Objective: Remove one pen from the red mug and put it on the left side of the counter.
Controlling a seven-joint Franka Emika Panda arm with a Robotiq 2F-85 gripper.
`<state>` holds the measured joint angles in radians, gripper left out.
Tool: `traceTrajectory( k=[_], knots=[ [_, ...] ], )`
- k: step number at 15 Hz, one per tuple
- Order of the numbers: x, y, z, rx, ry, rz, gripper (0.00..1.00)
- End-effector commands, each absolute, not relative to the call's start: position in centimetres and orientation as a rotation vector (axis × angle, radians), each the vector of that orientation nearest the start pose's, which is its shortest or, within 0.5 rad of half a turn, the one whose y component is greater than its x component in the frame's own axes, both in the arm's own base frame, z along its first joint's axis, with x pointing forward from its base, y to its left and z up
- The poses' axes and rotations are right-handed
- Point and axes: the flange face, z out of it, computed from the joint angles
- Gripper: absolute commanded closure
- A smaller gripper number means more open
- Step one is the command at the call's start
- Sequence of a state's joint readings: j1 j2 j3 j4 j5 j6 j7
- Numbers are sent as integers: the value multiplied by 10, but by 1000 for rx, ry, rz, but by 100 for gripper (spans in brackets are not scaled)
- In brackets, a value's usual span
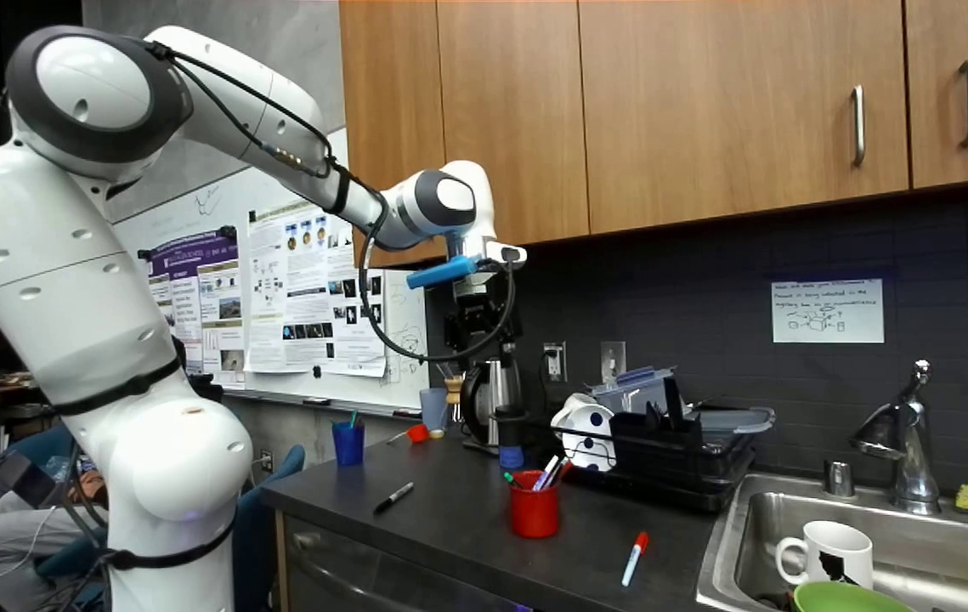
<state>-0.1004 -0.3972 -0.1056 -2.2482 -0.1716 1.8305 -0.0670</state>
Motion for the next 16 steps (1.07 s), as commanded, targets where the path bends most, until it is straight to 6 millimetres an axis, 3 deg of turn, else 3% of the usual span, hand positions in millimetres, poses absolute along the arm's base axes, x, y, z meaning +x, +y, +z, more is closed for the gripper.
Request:
traceTrajectory(
  k=[1,16],
  knots=[
    [419,-102,503,-3181,177,38,0],
    [427,-116,426,-3126,272,1,0]
  ],
)
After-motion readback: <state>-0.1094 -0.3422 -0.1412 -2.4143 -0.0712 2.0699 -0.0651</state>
